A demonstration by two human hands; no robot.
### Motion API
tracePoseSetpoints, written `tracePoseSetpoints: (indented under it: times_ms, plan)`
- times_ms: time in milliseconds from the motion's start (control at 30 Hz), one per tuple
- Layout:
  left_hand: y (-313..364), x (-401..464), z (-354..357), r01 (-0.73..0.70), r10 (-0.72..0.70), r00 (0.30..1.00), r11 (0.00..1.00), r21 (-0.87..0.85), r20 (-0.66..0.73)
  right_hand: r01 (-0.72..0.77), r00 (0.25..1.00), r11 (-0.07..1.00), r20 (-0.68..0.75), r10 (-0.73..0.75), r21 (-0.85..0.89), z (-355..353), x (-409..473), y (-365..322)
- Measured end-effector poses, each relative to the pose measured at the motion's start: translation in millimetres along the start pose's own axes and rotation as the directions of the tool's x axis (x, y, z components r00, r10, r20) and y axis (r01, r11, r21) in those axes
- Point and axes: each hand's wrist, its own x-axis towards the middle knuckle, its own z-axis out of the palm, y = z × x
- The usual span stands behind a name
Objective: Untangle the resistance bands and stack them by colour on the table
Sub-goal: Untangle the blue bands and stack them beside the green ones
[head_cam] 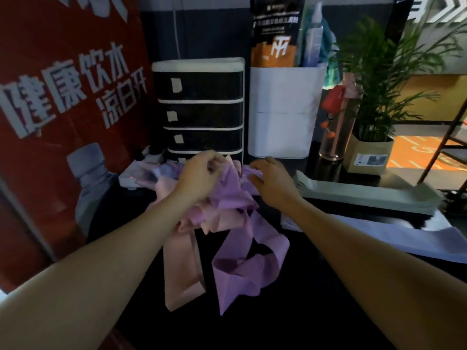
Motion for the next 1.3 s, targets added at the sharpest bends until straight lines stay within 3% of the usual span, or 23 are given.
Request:
tracePoseSetpoints:
  times_ms: [267, 533, 733, 967, 1133, 1300]
  plan:
    - [-73, 29, -41, 0.150, -0.114, 0.987, 0.906, 0.395, -0.112, 0.055, 0.995, 0.998, 0.077, -0.058, 0.039, 39, 54, -30]
    - [-109, 38, -41, 0.372, -0.342, 0.926, 0.769, 0.520, -0.158, 0.080, 0.988, 0.995, 0.124, -0.087, 0.060, 61, 74, -34]
    - [-106, 38, -53, 0.381, -0.334, 0.924, 0.853, 0.357, -0.187, 0.068, 0.988, 0.994, 0.133, -0.078, 0.080, 53, 71, -34]
    - [-57, 42, -81, 0.228, -0.191, 0.934, 0.969, 0.091, -0.303, 0.087, 0.989, 0.986, 0.105, -0.103, 0.145, 30, 64, -53]
    - [-14, 44, -101, 0.106, -0.153, 0.919, 0.984, -0.146, -0.364, 0.096, 0.993, 0.965, 0.039, -0.108, 0.244, 9, 58, -76]
    - [25, 38, -111, 0.011, -0.072, 0.946, 0.982, -0.190, -0.317, 0.154, 0.988, 0.917, -0.050, -0.146, 0.367, -10, 55, -100]
